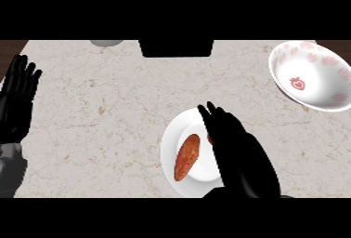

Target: Pick the tomato from the plate and place it in the bowl

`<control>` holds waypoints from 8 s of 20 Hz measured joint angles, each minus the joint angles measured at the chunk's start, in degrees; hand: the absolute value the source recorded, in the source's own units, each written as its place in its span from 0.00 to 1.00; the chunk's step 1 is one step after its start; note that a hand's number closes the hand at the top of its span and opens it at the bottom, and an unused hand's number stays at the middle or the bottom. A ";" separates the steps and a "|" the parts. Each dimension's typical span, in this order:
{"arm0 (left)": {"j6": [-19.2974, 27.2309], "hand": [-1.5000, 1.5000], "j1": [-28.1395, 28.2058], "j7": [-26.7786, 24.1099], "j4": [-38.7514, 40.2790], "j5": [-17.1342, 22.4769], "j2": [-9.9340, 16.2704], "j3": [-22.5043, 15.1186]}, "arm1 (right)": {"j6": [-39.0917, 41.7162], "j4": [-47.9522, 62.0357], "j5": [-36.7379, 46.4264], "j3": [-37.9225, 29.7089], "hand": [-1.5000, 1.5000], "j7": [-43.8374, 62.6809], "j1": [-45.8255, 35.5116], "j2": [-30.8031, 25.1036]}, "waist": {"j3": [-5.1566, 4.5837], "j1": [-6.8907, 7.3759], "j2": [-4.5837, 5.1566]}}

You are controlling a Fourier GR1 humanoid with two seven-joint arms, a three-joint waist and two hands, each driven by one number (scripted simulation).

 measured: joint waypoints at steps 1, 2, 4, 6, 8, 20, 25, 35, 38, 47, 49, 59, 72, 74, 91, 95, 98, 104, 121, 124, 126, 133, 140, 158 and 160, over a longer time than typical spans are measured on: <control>0.21 0.50 -0.37 0.45 -0.23 -0.07 -0.11 -0.04 | 0.76 -0.24 -0.45 -0.45 0.00 0.21 0.03 -0.20 | 0.01 0.05 0.03; 0.08 0.50 -0.58 0.18 0.15 -0.27 -0.12 0.00 | 1.40 -0.27 -0.74 -0.72 0.00 0.47 0.00 -0.13 | 0.02 0.08 0.07; -0.62 0.50 -0.33 0.47 -0.22 0.13 0.17 0.44 | 2.42 0.54 -1.04 -1.31 0.00 0.22 0.44 -0.10 | 0.04 0.36 0.13; -0.79 0.50 -0.09 0.76 -0.82 0.24 0.04 0.72 | 3.32 0.01 -1.25 -1.74 0.00 0.12 1.39 0.06 | 0.07 0.45 0.18; -1.19 0.50 -0.72 1.21 -0.69 0.35 0.12 1.00 | 4.06 1.37 -1.01 -2.43 0.00 -0.46 1.55 0.41 | 0.08 0.54 0.24; -2.52 0.50 -1.72 0.54 1.40 -1.32 -1.60 2.09 | 5.77 8.41 2.40 -7.55 0.00 -6.17 6.26 0.88 | 0.14 0.66 0.39; -3.11 0.50 -1.98 -0.15 2.38 -2.72 -2.86 2.67 | 5.11 13.24 5.35 -9.77 0.00 -10.30 7.14 1.50 | 0.15 0.75 0.41; -4.79 0.50 -2.15 2.40 0.13 -4.66 -4.09 5.13 | 4.63 17.16 10.23 -11.34 0.00 -16.21 8.35 4.76 | 0.15 0.79 0.38; -5.33 0.50 -1.54 3.13 -1.24 -4.71 -4.55 5.75 | 4.09 19.73 11.66 -11.64 0.00 -16.98 8.36 6.10 | 0.15 0.84 0.39; -6.52 0.50 -1.04 2.41 -1.22 -6.59 -6.08 6.78 | 0.64 28.95 15.25 -13.54 0.00 -22.14 7.78 8.73 | 0.17 0.89 0.40; -6.81 0.50 -1.92 1.98 0.01 -6.87 -6.16 7.34 | 0.43 29.56 15.68 -14.17 0.00 -23.08 8.61 8.57 | 0.16 0.81 0.40; -7.64 0.50 -1.42 3.84 -1.99 -7.64 -6.92 8.39 | -2.38 38.20 17.23 -18.44 1.00 -27.50 6.58 8.45 | 0.08 0.85 0.27; -7.34 0.50 -1.27 2.90 -1.59 -9.52 -8.82 8.45 | -7.84 37.92 19.72 -22.54 1.00 -40.05 8.61 1.34 | 0.01 0.13 -0.01; -7.25 0.50 -0.98 2.97 -1.42 -9.25 -8.24 9.40 | -6.94 38.46 17.28 -27.68 1.00 -44.28 10.82 -5.97 | 0.12 -1.15 0.11; -8.30 0.50 0.30 2.89 -2.69 -7.79 -7.43 10.78 | -6.50 68.28 -0.08 -64.51 1.00 -87.28 17.36 -50.09 | 0.67 -0.98 0.66; -7.95 0.50 -0.24 3.25 -2.81 -8.31 -8.13 9.80 | -5.43 75.60 -3.85 -69.52 1.00 -98.64 15.68 -55.58 | 0.61 0.03 0.67; -8.61 0.50 -0.54 3.77 -2.85 -8.06 -7.94 9.49 | -3.49 80.59 -6.20 -72.21 1.00 -105.55 13.64 -59.15 | 0.53 0.79 0.68; -9.22 0.50 -1.74 4.00 -2.02 -8.06 -7.70 9.19 | 4.29 86.06 -10.82 -73.62 1.00 -107.95 6.05 -63.41 | 0.35 2.07 0.76; -8.58 0.50 -3.78 2.36 0.44 -9.81 -9.35 7.80 | 14.89 81.49 -9.92 -57.78 1.00 -90.72 -19.71 -54.89 | 0.11 2.84 0.80; -8.65 0.50 -3.06 2.66 -0.22 -9.76 -9.31 7.96 | 15.63 81.29 -8.81 -55.30 1.00 -88.06 -23.07 -51.67 | 0.12 2.63 0.73; -8.62 0.50 -3.21 2.64 -0.04 -9.76 -9.59 7.88 | 15.06 82.04 -7.89 -53.92 1.00 -86.42 -25.21 -49.09 | 0.13 2.56 0.76; -8.79 0.50 -3.83 3.34 0.17 -9.46 -8.85 8.82 | 7.76 83.13 -3.79 -49.93 1.00 -83.84 -25.90 -40.05 | 0.16 1.95 0.66; -9.33 0.50 -3.45 3.41 -0.57 -9.18 -8.76 8.95 | -2.77 90.46 0.60 -48.68 0.00 -78.26 -27.54 -33.46 | 0.20 2.48 0.92; -10.12 0.50 -2.96 2.76 -1.10 -8.92 -8.60 9.34 | -12.94 101.77 -14.98 -67.34 0.00 -86.11 -28.64 -33.17 | 0.38 2.94 1.41; -9.86 0.50 -3.09 2.67 -0.83 -9.06 -9.02 9.15 | -12.73 102.79 -16.56 -69.35 0.00 -86.58 -27.89 -35.62 | 0.39 2.85 1.49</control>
